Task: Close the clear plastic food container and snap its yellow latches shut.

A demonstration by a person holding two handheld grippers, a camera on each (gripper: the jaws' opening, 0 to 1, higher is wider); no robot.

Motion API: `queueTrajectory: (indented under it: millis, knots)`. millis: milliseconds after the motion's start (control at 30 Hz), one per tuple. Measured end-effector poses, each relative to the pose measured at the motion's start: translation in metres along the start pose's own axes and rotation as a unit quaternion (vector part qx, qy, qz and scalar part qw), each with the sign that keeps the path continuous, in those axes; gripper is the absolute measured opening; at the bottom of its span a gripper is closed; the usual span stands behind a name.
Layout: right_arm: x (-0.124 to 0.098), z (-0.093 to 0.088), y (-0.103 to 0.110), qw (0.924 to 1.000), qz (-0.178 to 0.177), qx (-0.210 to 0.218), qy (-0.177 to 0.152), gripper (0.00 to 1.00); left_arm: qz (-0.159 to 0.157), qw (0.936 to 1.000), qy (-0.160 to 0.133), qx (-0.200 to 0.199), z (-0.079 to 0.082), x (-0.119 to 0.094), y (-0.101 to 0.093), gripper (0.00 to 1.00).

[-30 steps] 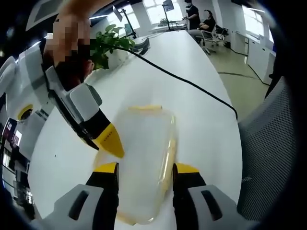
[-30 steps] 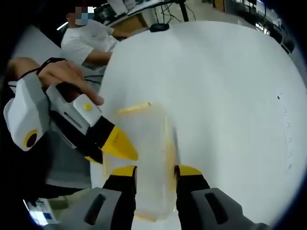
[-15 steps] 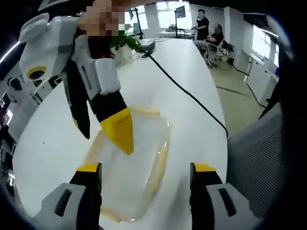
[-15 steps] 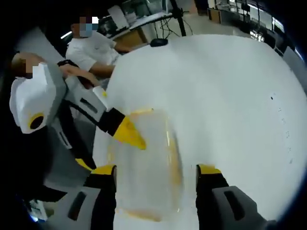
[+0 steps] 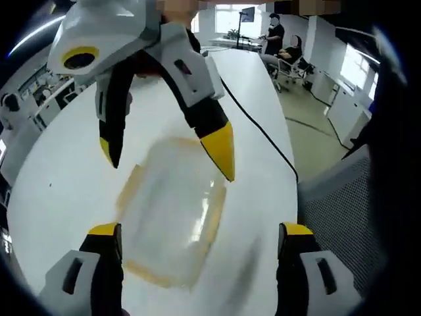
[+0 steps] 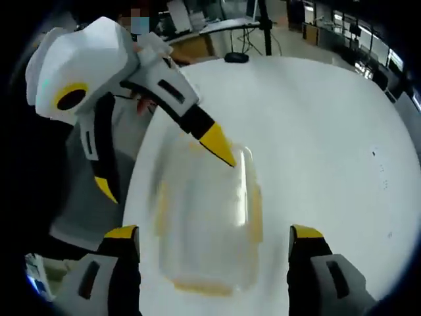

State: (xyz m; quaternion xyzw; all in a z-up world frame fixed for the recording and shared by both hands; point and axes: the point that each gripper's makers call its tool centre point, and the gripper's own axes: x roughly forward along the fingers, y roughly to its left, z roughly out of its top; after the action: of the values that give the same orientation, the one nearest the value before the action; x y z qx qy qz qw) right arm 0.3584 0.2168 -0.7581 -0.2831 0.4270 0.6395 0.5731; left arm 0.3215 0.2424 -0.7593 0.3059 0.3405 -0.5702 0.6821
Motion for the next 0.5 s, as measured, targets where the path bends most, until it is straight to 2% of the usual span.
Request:
queueTrajectory:
  millis: [200, 400, 500]
  knots:
    - [0.001, -0.005, 0.007, 0.9997, -0.006, 0.017, -0.016, 0.93, -0.009, 0.9997, 0.015, 0.016, -0.005, -0.001, 0.007, 0.97]
    - [0.003, -0.015, 0.009, 0.9997, -0.022, 0.014, -0.003, 0.91, -0.016, 0.9993, 0.025, 0.024, -0.009, 0.0, 0.013, 0.96]
    - [0.004, -0.017, 0.01, 0.9995, -0.031, 0.008, 0.0, 0.91, -0.02, 0.9987, 0.034, 0.031, -0.012, -0.001, 0.015, 0.91]
